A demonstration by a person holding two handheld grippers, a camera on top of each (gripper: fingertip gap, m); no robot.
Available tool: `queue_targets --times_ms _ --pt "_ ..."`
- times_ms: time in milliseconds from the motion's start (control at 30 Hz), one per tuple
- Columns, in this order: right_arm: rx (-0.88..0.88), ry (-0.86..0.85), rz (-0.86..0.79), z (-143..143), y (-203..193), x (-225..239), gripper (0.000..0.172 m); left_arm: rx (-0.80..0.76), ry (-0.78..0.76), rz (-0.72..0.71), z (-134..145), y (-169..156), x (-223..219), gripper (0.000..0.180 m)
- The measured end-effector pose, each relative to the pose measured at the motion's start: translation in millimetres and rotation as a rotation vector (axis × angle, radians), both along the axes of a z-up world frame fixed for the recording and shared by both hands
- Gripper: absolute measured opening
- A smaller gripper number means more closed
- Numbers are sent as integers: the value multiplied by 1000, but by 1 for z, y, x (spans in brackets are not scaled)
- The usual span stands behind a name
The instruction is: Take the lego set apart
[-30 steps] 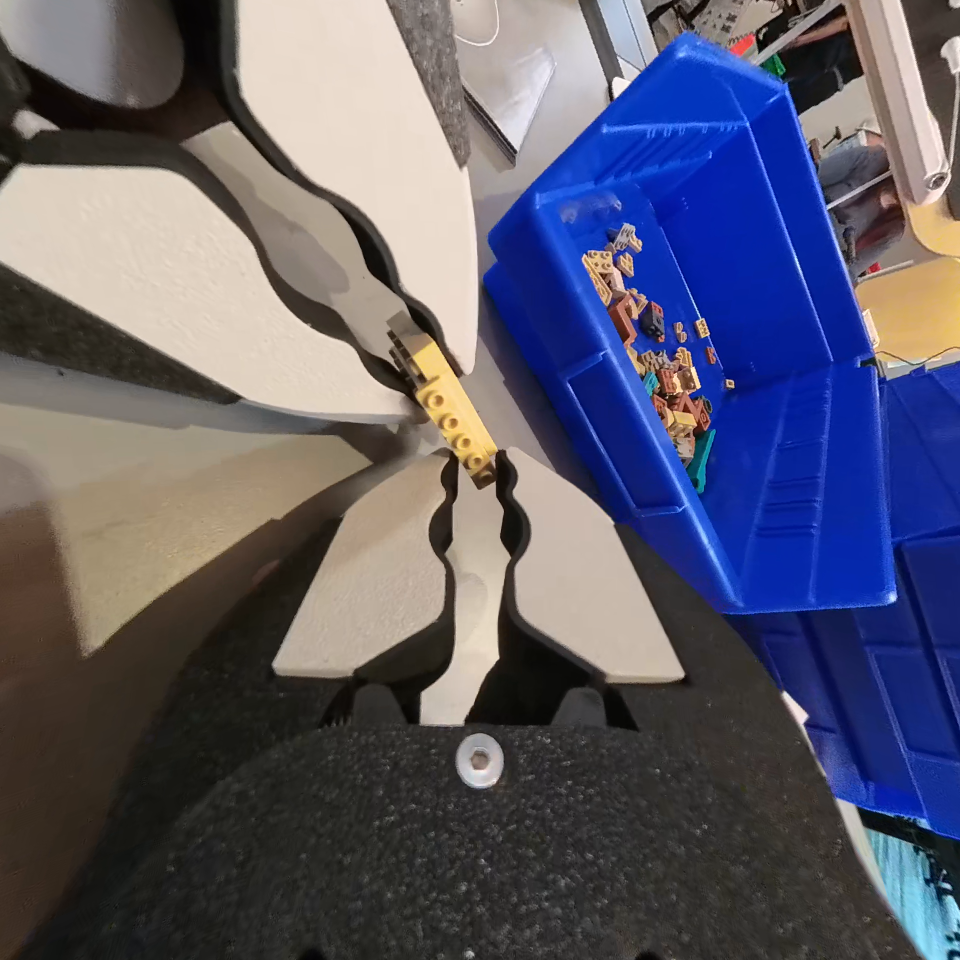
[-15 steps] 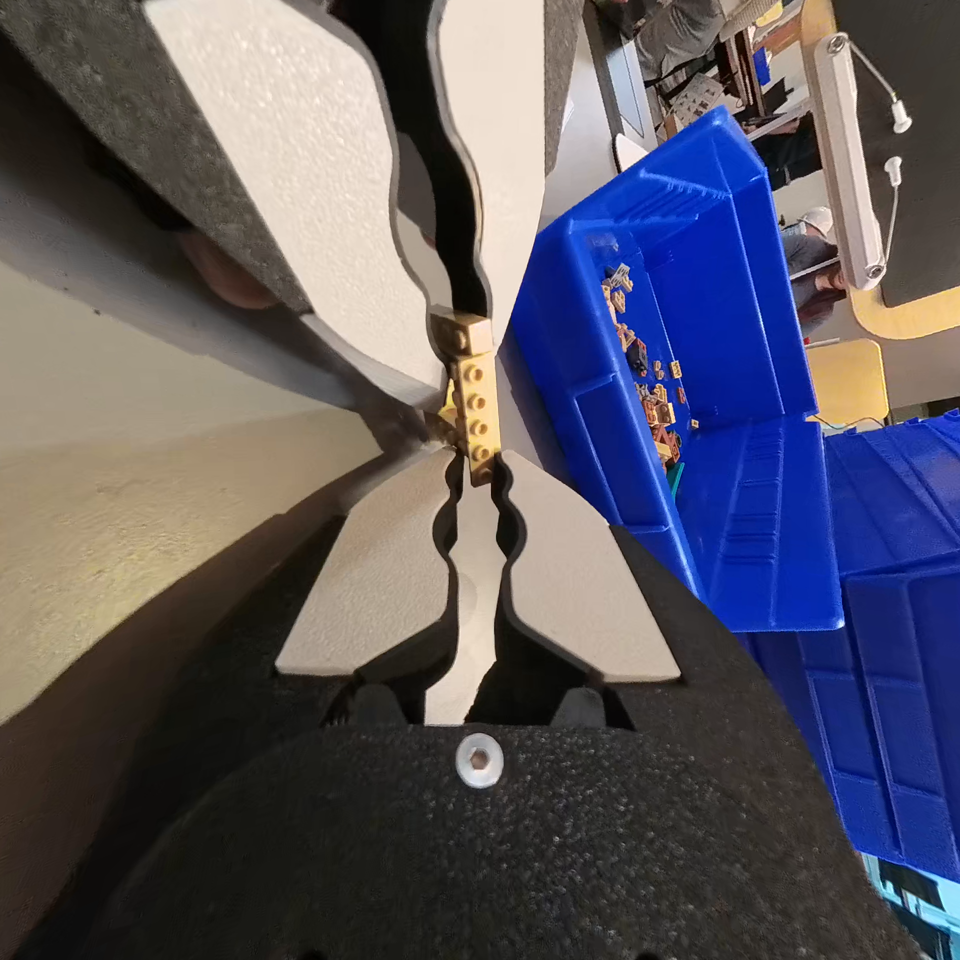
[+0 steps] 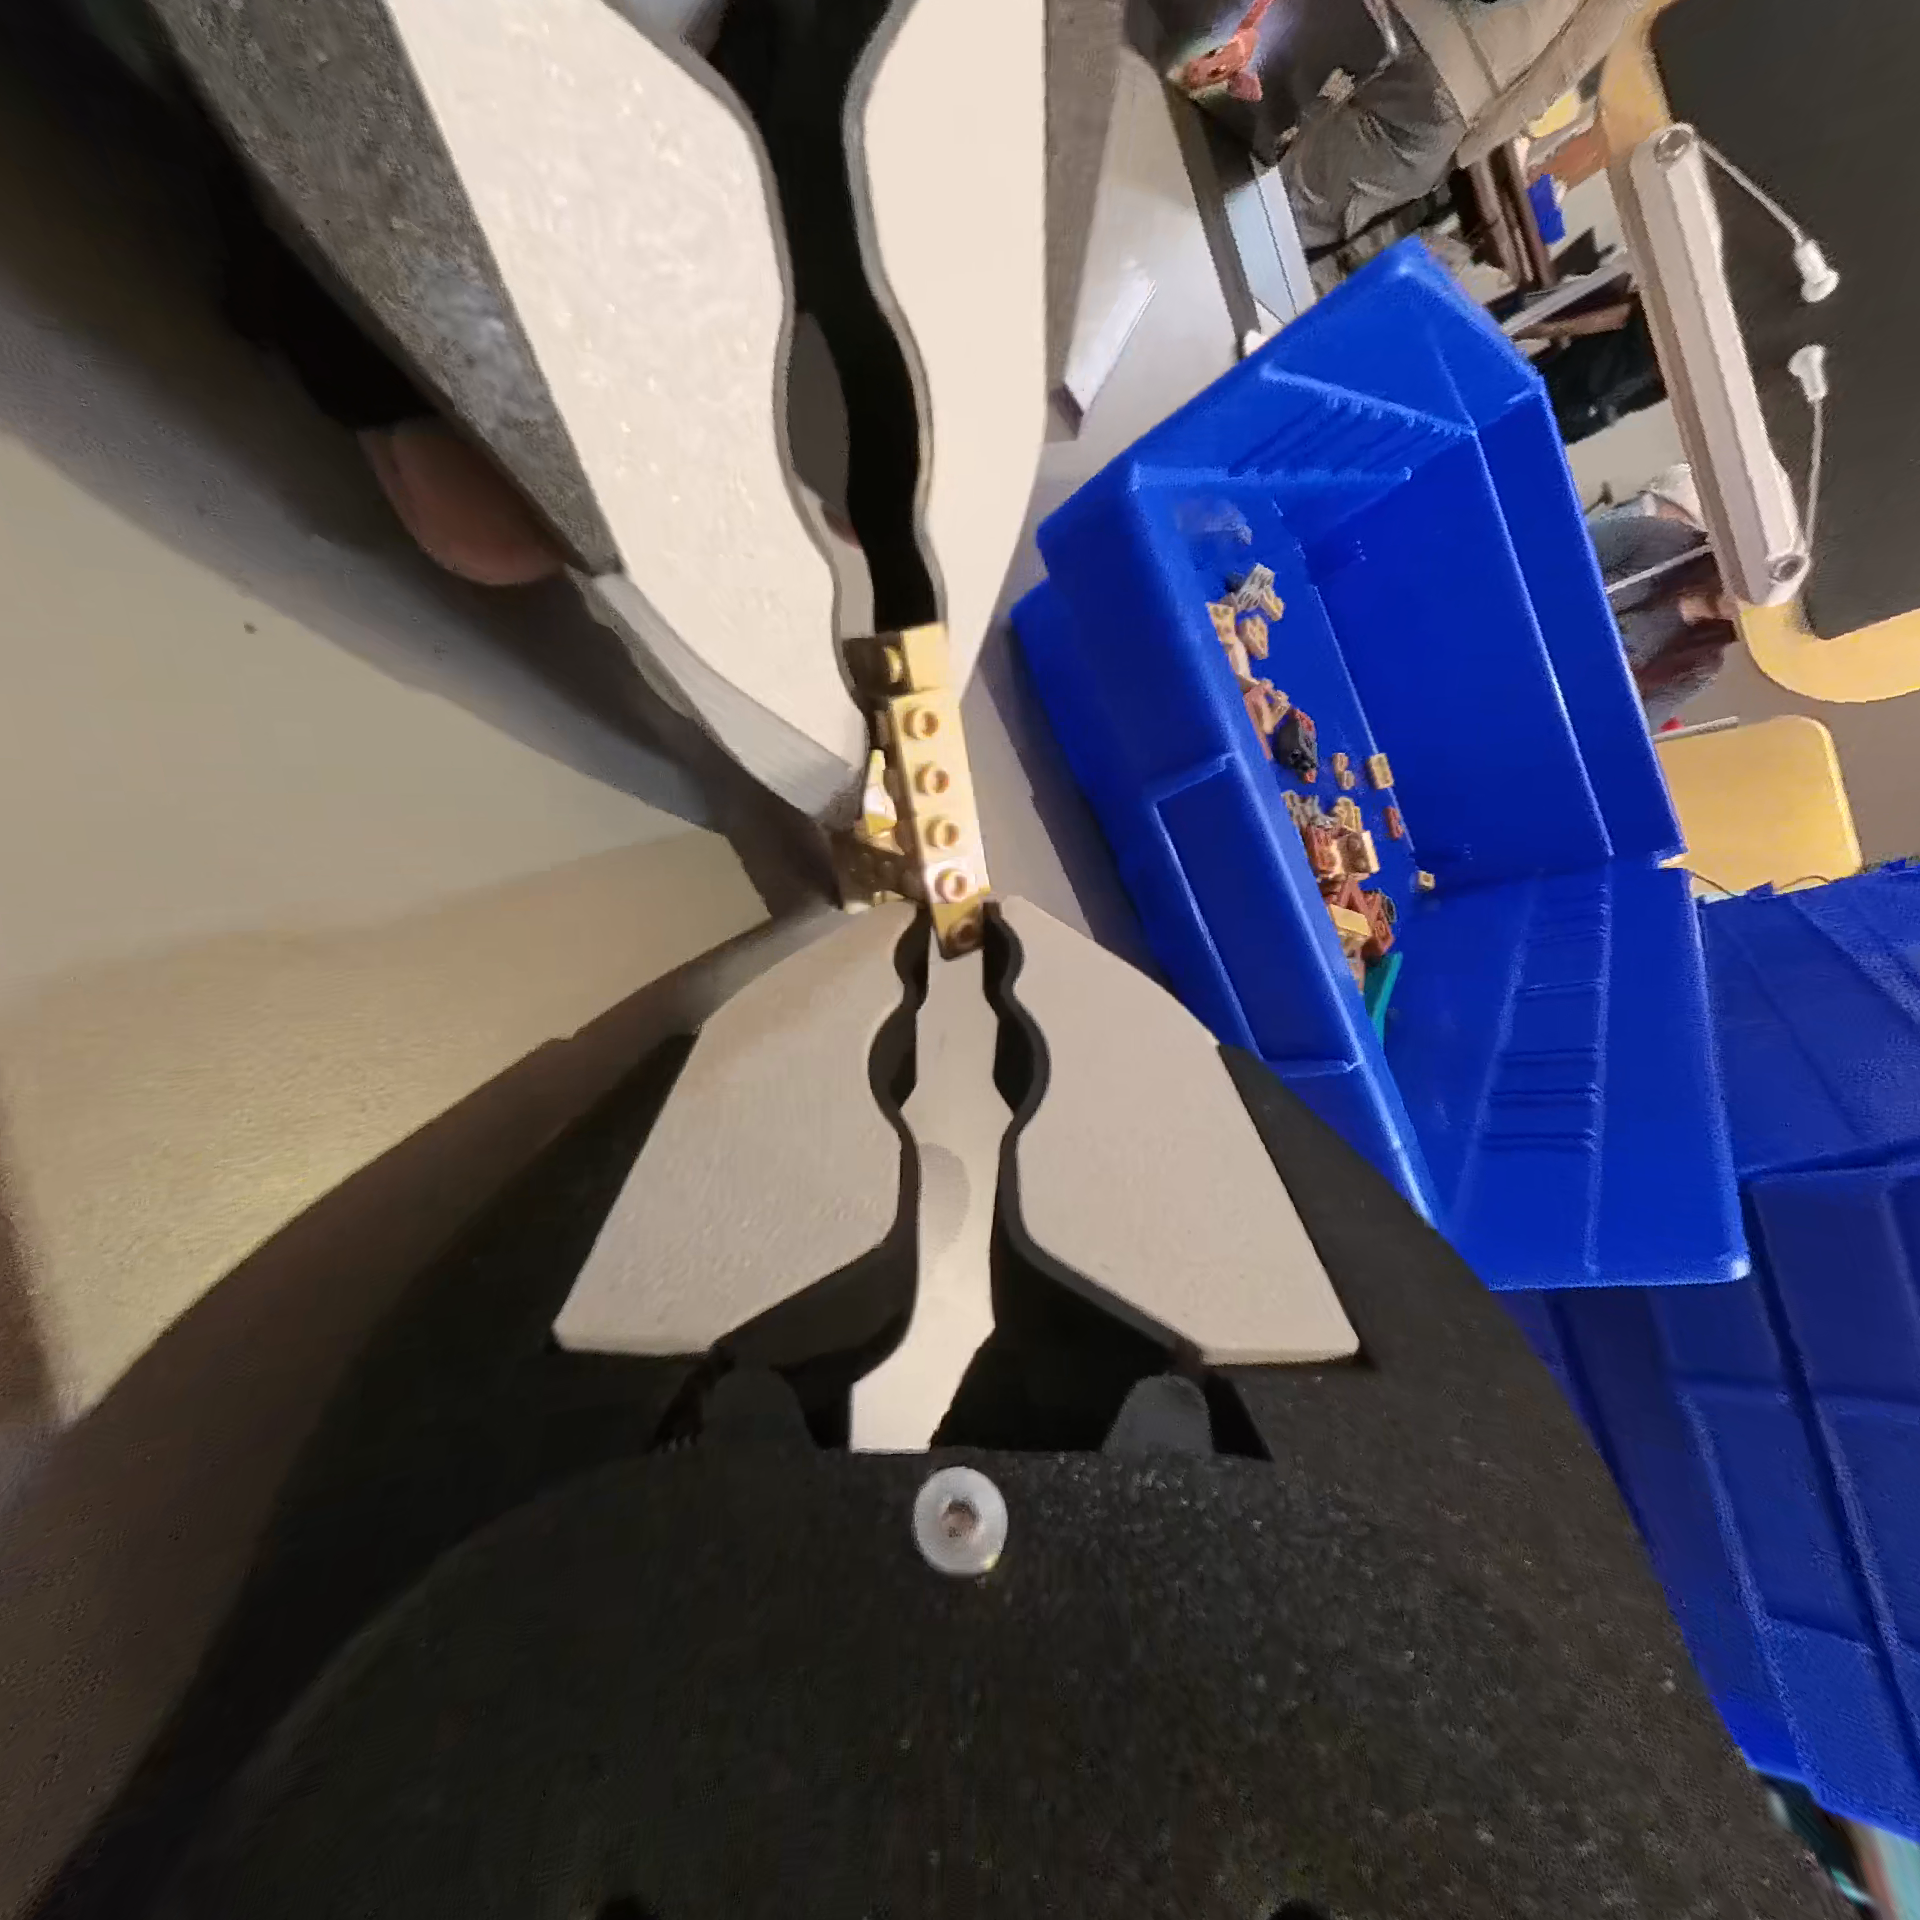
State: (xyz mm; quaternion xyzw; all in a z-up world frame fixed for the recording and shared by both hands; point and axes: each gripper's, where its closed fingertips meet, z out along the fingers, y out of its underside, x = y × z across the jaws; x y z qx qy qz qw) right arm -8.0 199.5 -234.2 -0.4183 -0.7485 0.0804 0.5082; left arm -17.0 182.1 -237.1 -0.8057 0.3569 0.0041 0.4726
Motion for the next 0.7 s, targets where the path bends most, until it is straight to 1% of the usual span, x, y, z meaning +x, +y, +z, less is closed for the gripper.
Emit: queue_targets --times_ms 67,133,167,267,333,400,467,533,600,700 --pt "-49 18 28 2 2 -3 10 -40 -49 14 0 1 -2 13" --pt "-62 45 88 7 0 -5 21 -67 -100 40 1 2 -5 13" --pt "-49 61 110 11 -1 -5 23 -88 -127 45 1 1 -6 13" --pt "17 95 187 19 -11 -7 23 -155 -197 49 0 -2 -6 13" --pt "63 80 238 17 -20 -9 23 -191 -231 33 -1 -5 -4 13" --pt "82 65 242 14 -21 -12 19 -212 -240 9 -2 -8 -1 12" --pt "21 49 254 11 -23 -13 13 -235 -235 -36 -4 -13 5 12" --pt "-61 35 253 11 -24 -12 13 -232 -236 -59 -3 -15 7 12" --pt "-163 29 235 12 -22 -11 13 -220 -276 -72 3 -16 7 13" --pt "-401 51 168 18 -10 -10 12 -184 -381 -60 16 -14 1 29"
